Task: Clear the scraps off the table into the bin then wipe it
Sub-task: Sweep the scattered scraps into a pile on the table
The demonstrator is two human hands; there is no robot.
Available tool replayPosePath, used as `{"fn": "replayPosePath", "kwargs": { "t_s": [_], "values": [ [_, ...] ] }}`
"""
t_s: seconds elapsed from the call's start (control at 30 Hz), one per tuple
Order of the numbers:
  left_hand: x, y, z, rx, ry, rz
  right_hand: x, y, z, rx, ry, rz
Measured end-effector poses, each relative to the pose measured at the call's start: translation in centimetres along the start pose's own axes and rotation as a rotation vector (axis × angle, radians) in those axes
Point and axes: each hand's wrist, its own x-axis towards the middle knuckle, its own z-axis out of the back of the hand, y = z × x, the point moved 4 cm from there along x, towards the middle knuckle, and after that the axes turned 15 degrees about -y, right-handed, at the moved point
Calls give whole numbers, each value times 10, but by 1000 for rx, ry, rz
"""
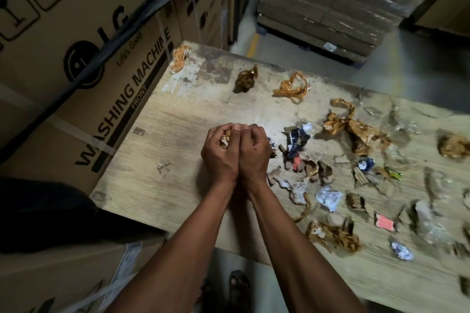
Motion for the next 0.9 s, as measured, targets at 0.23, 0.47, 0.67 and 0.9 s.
{"fn": "replayPosePath", "kwargs": {
  "t_s": [0.23,0.47,0.67,0.9],
  "values": [
    [-47,-75,-62,-123,170,-36,60,43,79,-8,-172,110],
    [-112,-112,-122,-102,395,-99,105,44,165,7,-306,150],
    [-155,-79,-160,61,626,-242,127,-22,205,-135,-344,124],
    [-173,-28,-179,174,688,-321,141,-83,208,-258,-275,174]
  ]
}}
